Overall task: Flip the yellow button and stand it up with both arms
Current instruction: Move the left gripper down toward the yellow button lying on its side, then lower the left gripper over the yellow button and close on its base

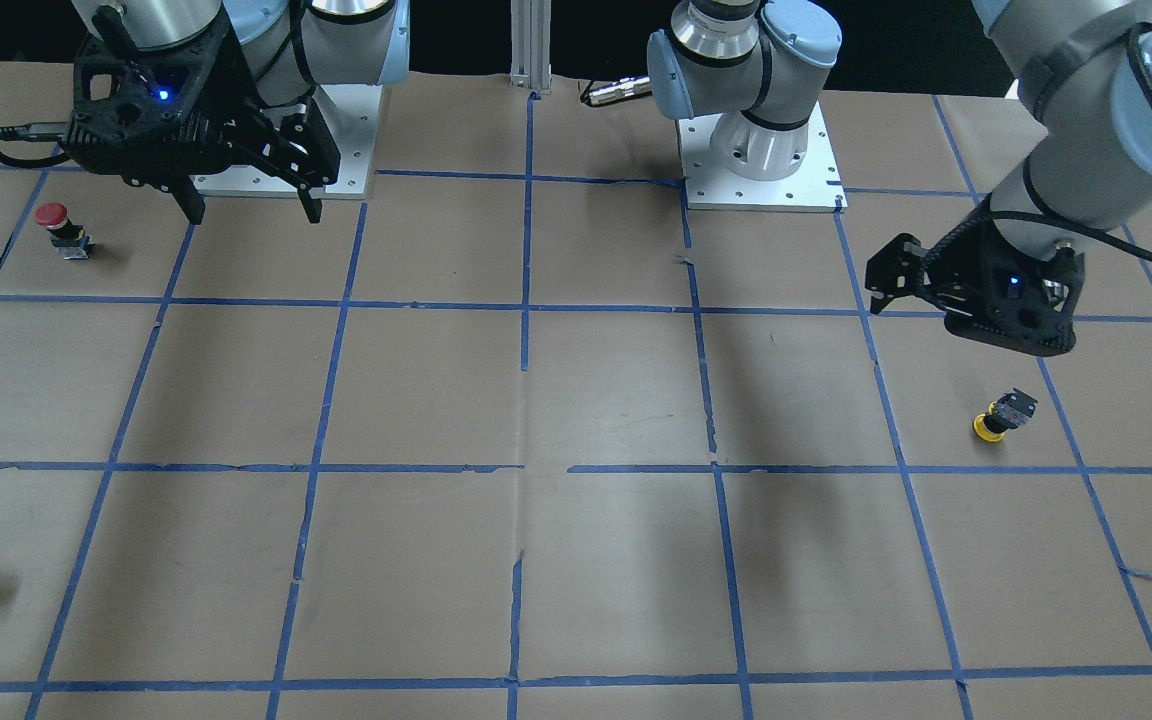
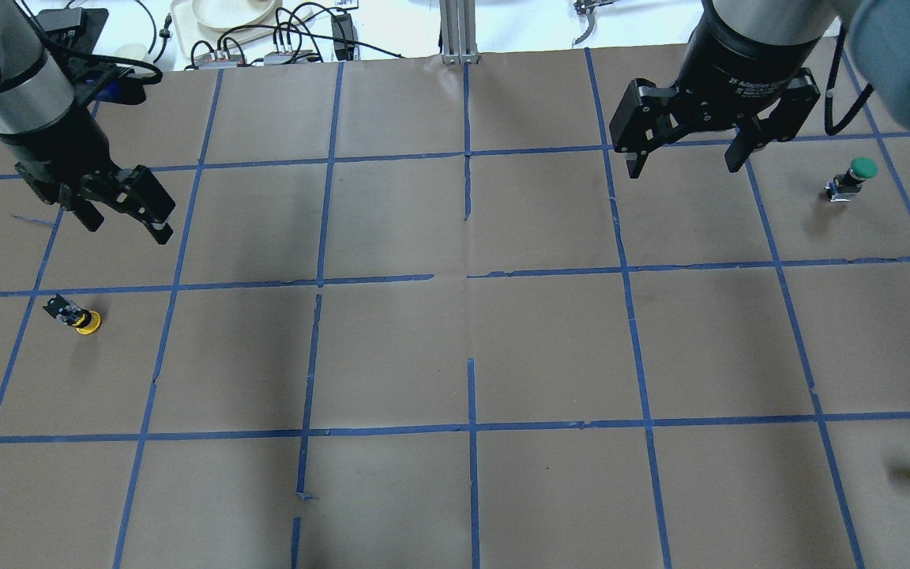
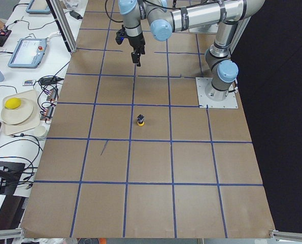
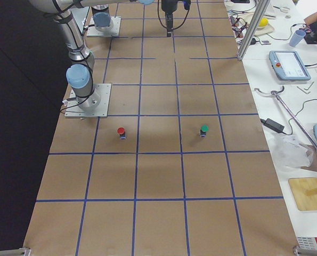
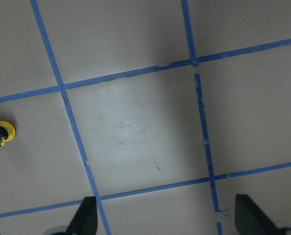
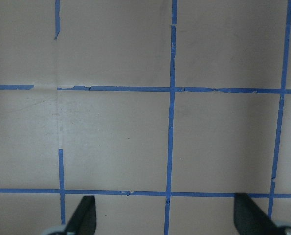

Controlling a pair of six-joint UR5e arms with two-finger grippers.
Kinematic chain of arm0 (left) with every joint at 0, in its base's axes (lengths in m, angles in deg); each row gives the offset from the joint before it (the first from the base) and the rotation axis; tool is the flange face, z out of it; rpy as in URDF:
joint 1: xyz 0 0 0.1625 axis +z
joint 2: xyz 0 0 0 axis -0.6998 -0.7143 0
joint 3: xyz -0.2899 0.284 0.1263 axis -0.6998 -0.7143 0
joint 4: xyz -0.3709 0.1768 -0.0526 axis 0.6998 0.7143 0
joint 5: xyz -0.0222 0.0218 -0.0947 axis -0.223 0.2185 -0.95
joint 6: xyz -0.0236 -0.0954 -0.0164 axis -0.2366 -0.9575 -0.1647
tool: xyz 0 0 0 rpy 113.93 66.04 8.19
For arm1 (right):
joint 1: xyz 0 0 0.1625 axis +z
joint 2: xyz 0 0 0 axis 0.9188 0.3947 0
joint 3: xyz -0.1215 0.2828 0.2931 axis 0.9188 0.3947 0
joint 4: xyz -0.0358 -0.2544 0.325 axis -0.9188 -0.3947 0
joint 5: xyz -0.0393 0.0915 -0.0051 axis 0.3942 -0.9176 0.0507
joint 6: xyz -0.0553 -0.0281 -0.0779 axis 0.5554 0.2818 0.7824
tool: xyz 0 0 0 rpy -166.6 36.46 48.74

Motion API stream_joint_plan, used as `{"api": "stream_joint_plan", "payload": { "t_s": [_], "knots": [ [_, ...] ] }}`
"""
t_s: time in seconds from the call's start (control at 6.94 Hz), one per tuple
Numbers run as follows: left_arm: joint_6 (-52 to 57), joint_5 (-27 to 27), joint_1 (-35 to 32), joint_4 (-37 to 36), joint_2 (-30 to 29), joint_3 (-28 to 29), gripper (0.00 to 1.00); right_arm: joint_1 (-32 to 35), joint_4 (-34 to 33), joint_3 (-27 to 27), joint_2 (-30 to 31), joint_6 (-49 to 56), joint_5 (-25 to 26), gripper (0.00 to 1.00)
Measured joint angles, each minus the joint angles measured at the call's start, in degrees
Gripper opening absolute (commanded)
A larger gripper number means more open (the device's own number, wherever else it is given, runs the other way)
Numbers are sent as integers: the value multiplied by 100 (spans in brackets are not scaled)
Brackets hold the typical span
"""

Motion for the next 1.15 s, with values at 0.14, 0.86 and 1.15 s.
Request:
{"api": "stream_joint_plan", "payload": {
  "t_s": [0.14, 0.86, 1.15],
  "knots": [
    [752, 1, 394, -386, -139, -160, 100, 3, -1, 0, -1, -2, -1, 100],
    [3954, -45, 1973, -2218, -970, -777, 99, 4, -3, 0, -11, 0, 2, 100],
    [4163, -127, 2241, -2350, -1350, -804, 98, -4, -24, 5, -12, -24, 10, 100]
  ]
}}
